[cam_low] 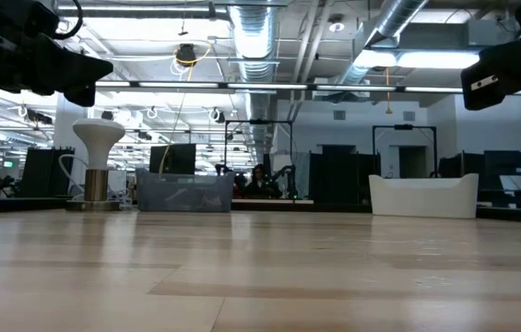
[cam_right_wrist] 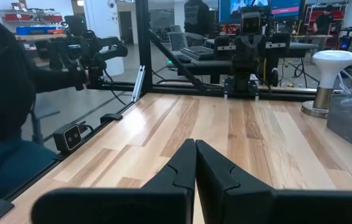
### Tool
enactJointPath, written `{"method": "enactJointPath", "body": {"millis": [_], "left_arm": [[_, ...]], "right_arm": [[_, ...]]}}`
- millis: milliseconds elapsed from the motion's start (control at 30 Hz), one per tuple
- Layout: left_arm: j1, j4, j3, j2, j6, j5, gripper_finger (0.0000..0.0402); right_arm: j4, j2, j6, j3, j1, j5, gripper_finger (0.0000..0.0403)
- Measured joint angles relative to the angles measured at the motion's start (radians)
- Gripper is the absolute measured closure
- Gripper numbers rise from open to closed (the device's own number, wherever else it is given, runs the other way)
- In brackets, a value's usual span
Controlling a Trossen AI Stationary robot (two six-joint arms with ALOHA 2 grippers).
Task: Pick and place Stapler, Stapler remover, tape
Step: Return to Home Position
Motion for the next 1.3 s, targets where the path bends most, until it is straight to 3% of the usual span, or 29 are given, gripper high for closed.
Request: {"method": "enactJointPath", "body": {"millis": [1300], "left_arm": [[0.000, 0.015, 0.000, 0.000, 0.000, -0.001, 0.0399]], "right_arm": [[-0.001, 0.000, 0.000, 0.000, -0.001, -0.001, 0.0403]]}}
